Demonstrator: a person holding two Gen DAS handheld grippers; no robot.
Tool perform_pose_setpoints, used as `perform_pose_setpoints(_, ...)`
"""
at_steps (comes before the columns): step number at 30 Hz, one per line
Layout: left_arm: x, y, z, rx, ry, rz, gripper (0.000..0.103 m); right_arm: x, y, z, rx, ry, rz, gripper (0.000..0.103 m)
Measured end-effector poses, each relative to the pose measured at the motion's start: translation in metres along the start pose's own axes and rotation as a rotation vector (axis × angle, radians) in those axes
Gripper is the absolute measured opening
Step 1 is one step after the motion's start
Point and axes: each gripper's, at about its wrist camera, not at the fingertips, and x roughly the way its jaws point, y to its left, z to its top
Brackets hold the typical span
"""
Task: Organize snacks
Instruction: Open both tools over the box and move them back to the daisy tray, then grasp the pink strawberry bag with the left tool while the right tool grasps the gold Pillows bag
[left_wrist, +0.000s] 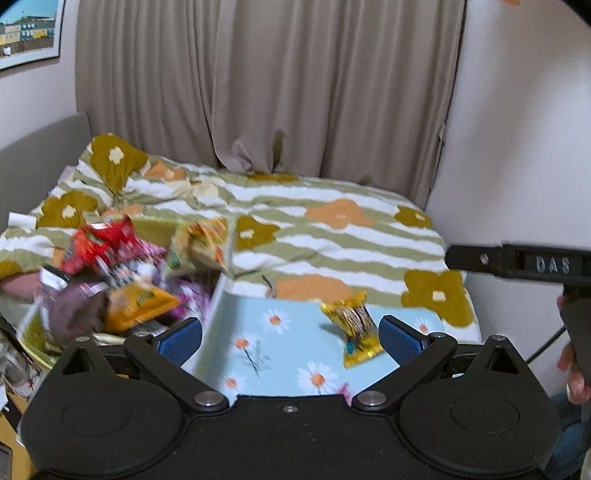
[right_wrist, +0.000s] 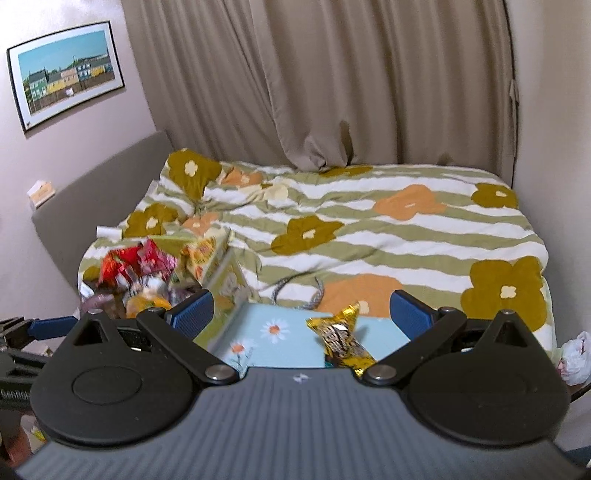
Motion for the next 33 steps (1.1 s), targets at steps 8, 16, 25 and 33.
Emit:
perform_pose_setpoints(8, 0.049, -0.037, -0.033, 0.089, 0.094, -0.047, 0.103, 0.037, -0.036, -0.016, -0.016, 0.072, 0.033, 0.103)
perform_pose_setpoints(16, 0.127, -0.061, -0.078, 0.225, 0.201, -0.14, 0.103, 0.101, -0.061, -0.043, -0.039, 0.148, 0.048, 0.103)
perform_pose_setpoints(25, 0.184, -0.073, -0.114, 0.324, 0.303, -0.185, 0.103, 0.159, -0.083, -0.067, -0.039, 0.225, 0.074, 0.103)
perform_pose_setpoints(33, 0.202, -0.075, -0.124, 0.319, 0.343, -0.217, 0.09, 0.19, -0.079, -0.073, -0.061, 0.249, 0.1, 0.103)
